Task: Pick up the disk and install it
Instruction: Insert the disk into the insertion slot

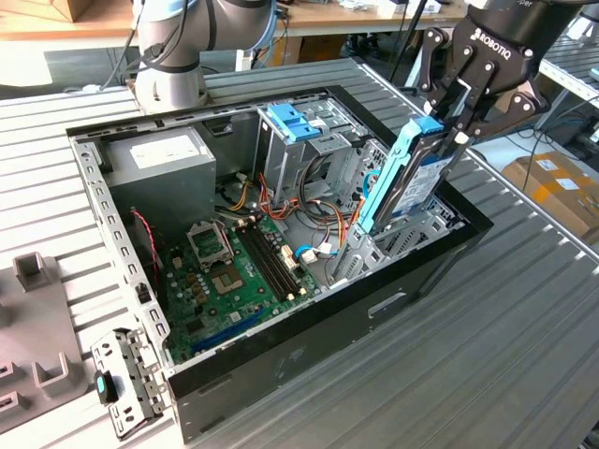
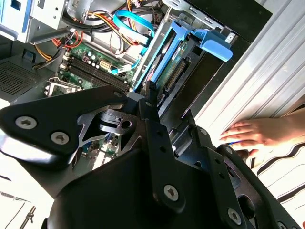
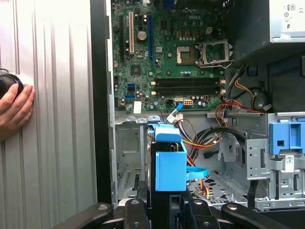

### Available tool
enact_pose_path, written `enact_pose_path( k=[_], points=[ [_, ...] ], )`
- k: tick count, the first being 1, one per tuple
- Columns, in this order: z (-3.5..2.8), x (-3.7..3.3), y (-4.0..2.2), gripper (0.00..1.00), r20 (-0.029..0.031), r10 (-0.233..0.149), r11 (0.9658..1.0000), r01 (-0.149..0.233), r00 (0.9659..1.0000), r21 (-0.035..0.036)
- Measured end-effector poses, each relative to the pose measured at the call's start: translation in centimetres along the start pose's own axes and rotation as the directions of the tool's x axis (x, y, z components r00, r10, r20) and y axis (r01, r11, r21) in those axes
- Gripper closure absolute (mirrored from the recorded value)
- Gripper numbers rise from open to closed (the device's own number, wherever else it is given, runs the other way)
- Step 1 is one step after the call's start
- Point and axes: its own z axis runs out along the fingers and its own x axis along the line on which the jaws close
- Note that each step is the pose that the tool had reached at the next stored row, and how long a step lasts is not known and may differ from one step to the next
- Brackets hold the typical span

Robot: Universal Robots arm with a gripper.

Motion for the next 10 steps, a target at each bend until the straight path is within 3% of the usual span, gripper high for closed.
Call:
enact_pose_path(
  k=[10],
  points=[
    [0.62, 0.02, 0.0, 0.65, 0.0, 0.0, 1.0, 0.0, 1.0, 0.0]
  ],
)
